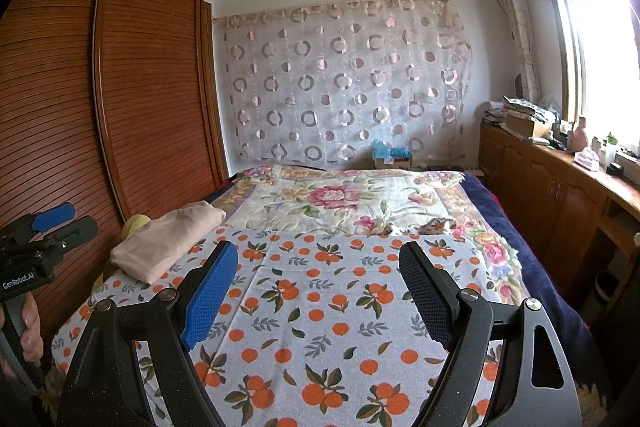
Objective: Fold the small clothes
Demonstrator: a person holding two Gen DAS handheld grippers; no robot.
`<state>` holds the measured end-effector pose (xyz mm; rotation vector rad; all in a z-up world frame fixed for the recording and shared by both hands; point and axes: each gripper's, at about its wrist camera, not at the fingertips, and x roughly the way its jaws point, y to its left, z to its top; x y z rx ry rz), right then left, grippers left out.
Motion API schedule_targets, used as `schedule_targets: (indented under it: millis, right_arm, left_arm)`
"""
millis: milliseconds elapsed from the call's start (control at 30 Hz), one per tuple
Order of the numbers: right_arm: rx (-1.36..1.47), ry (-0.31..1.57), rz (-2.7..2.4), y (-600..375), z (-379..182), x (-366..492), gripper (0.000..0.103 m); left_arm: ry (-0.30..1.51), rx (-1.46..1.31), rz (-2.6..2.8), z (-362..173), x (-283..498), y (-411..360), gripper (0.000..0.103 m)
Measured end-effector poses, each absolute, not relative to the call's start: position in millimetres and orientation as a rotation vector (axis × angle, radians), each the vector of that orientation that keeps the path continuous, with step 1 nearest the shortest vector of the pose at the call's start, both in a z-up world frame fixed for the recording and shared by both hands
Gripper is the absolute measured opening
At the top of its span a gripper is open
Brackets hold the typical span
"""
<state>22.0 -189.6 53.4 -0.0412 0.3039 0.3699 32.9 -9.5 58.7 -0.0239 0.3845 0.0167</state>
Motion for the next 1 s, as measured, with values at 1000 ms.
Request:
schedule_targets:
  millis: [1000]
  right_arm:
    - [-0.033,0.308,0.366,-191.4,52.1,23.9,0.084]
  left_arm:
    - [0.385,-0.022,0.016,57.1,33.2,-10.6,0.082]
